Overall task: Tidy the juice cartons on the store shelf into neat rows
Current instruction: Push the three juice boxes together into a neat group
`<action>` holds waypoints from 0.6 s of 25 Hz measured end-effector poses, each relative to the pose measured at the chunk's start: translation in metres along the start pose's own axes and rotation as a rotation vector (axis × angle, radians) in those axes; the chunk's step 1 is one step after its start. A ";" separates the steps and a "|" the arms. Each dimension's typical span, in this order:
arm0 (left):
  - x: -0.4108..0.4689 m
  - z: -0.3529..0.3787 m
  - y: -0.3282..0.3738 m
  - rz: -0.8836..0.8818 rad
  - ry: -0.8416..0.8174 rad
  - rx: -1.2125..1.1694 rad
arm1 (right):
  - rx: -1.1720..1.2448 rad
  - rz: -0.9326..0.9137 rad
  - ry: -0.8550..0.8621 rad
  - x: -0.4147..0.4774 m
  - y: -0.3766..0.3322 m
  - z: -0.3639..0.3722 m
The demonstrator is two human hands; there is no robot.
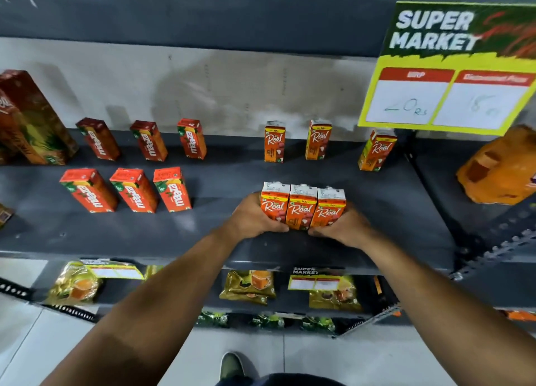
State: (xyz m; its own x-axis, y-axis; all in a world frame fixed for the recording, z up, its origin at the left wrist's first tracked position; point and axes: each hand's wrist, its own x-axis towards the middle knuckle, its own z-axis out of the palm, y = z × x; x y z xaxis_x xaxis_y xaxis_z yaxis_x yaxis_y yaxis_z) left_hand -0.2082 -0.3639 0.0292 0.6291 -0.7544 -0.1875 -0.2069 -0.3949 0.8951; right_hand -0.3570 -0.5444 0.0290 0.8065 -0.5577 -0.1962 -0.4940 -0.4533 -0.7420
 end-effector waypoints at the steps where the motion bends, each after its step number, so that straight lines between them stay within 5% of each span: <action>1: -0.004 0.006 0.000 -0.011 0.009 -0.003 | 0.006 -0.042 -0.002 -0.006 0.002 -0.004; 15: -0.040 0.074 0.019 -0.066 0.039 0.171 | 0.080 -0.220 -0.034 -0.065 0.049 -0.036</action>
State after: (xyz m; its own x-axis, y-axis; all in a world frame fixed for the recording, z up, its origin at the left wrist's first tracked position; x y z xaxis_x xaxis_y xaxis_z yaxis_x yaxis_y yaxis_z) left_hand -0.2928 -0.3800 0.0240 0.6735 -0.7041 -0.2250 -0.2865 -0.5292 0.7986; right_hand -0.4452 -0.5552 0.0280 0.9029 -0.4276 -0.0446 -0.2789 -0.5036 -0.8177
